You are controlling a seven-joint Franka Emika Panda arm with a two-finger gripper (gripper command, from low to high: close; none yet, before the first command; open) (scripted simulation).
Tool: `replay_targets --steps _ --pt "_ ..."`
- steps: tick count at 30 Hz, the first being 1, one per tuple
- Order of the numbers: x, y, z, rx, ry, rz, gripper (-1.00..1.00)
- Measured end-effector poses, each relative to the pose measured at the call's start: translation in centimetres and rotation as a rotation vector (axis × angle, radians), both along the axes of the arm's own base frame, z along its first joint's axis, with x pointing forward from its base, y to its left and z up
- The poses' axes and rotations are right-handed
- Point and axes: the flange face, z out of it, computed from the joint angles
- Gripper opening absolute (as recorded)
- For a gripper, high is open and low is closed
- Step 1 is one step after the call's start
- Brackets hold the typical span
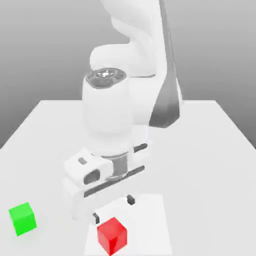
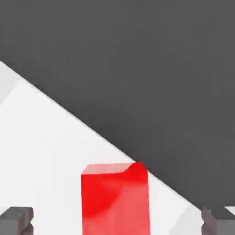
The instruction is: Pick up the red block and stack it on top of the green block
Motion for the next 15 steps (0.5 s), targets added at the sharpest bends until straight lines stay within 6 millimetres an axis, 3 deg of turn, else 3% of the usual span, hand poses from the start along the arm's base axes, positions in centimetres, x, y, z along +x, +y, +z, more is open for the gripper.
replay_targets --steps 2,3,10,15 --pt "-0.1 0.0 -2.6 -0.002 0.003 0.004 0.00" --pt "-0.2 -0.1 -3.9 -0.002 0.005 0.003 -1.00" --pt "-0.2 -0.1 -4.2 -0.002 0.007 0.004 -1.00" --pt "-0.2 -0.4 1.0 -0.001 0.007 0.002 -1.00"
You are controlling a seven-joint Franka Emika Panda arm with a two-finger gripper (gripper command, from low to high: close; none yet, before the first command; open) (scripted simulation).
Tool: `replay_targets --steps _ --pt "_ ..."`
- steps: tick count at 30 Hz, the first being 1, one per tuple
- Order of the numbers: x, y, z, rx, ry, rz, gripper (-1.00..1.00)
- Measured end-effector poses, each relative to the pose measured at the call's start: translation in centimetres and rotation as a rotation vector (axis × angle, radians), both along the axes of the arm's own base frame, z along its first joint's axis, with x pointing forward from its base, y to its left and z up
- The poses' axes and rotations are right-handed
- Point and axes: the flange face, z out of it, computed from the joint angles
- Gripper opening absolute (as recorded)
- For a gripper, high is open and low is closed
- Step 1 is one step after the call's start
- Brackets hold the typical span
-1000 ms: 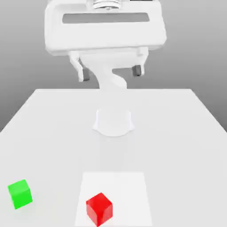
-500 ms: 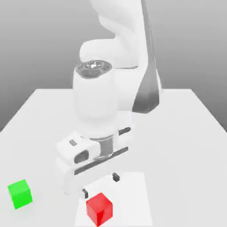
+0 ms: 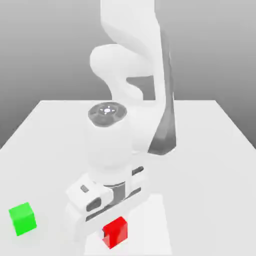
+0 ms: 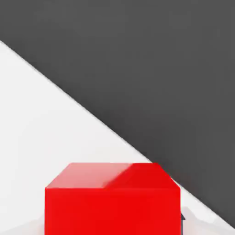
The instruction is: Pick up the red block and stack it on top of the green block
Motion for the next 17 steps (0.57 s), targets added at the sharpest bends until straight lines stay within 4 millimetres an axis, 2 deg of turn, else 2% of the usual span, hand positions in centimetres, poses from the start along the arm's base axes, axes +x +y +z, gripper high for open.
replay_targets --steps 1,4,9,11,13,14,17 --pt "-0.1 -1.8 0.7 0.000 0.000 -0.009 -1.00" --pt "-1.1 -9.2 2.1 -0.001 0.001 -0.043 -1.00" --pt "-5.5 -21.1 3.7 0.001 0.000 -0.101 -1.00" --pt "-6.2 -22.7 2.3 0.000 -0.002 -0.108 -1.00" --pt "-6.4 -23.0 -0.1 0.000 -0.002 -0.110 -1.00" --pt "-6.5 -23.1 -1.3 0.001 -0.001 -0.111 1.00" --pt "-6.5 -23.1 -1.3 0.001 -0.001 -0.111 1.00"
